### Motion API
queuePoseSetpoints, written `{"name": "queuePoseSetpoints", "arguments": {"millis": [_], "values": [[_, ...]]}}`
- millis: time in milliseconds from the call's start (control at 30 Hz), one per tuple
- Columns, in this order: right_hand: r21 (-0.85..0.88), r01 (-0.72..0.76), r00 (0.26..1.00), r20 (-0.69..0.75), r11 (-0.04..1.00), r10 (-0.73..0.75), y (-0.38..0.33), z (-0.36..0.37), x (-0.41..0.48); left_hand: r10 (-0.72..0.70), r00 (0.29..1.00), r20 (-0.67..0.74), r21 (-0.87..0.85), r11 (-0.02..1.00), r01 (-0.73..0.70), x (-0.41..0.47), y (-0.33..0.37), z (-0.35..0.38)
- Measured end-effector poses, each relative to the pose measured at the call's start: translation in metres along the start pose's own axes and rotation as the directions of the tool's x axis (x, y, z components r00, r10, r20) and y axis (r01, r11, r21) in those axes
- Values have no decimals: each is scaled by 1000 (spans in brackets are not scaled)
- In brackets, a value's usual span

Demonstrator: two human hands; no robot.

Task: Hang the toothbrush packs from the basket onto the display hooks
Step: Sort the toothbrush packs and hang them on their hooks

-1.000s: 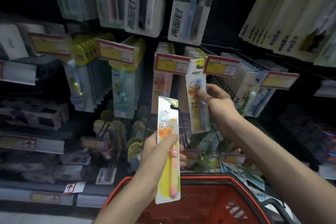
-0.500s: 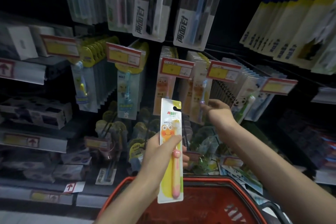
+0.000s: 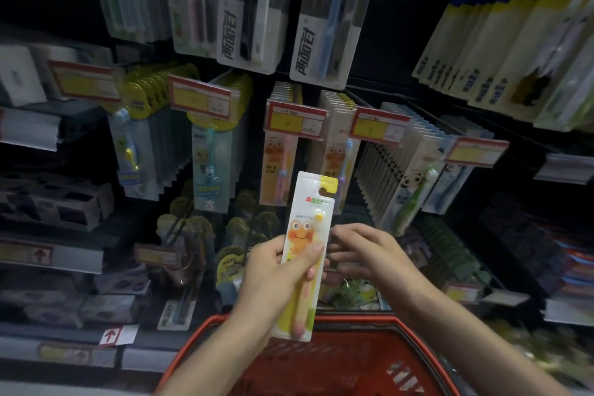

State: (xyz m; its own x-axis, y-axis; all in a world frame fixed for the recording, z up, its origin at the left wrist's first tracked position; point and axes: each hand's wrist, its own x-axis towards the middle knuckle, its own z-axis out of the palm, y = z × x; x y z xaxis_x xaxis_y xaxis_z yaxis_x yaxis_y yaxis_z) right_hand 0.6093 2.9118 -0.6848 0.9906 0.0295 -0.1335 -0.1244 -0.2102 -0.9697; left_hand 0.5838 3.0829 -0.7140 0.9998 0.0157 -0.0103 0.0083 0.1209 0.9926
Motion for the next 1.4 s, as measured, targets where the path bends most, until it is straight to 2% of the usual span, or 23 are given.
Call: {"name": "queuePoseSetpoints", "arguments": {"millis": [100, 200, 400, 533, 833, 967, 1100, 1300, 1400], "values": [[98, 52, 996, 69, 994, -59, -4, 5, -11, 57, 998, 28, 88, 994, -59, 5, -3, 2], [193, 69, 993, 85, 979, -87, -4, 6, -12, 74, 996, 57, 68, 995, -78, 8, -4, 5], [214, 82, 990, 91, 973, -104, -3, 5, -8, 82, 994, 73, 35, 996, -85, 11, -4, 6], [150, 130, 990, 31, 980, -136, -3, 6, -1, 65, 995, 78, 49, 996, -68, 12, -4, 3], [273, 92, 993, -99, 957, -67, -21, 10, 27, 16, 997, 71, 91, 996, -22, 13, 2, 1], [172, 152, 975, -189, 973, -119, -39, 3, 39, -27, 999, 32, 94, 995, 24, 17, 2, -1], [74, 169, 969, -193, 983, -152, -50, -4, 49, -62, 998, 13, 41, 997, 61, 16, 4, -2], [45, 205, 951, -245, 978, -189, -55, -7, 56, -98, 995, -2, 8, 995, 98, 14, 9, -2], [96, 215, 941, -286, 972, -180, -54, -8, 60, -100, 995, -11, 22, 995, 100, 14, 10, -3]]}}
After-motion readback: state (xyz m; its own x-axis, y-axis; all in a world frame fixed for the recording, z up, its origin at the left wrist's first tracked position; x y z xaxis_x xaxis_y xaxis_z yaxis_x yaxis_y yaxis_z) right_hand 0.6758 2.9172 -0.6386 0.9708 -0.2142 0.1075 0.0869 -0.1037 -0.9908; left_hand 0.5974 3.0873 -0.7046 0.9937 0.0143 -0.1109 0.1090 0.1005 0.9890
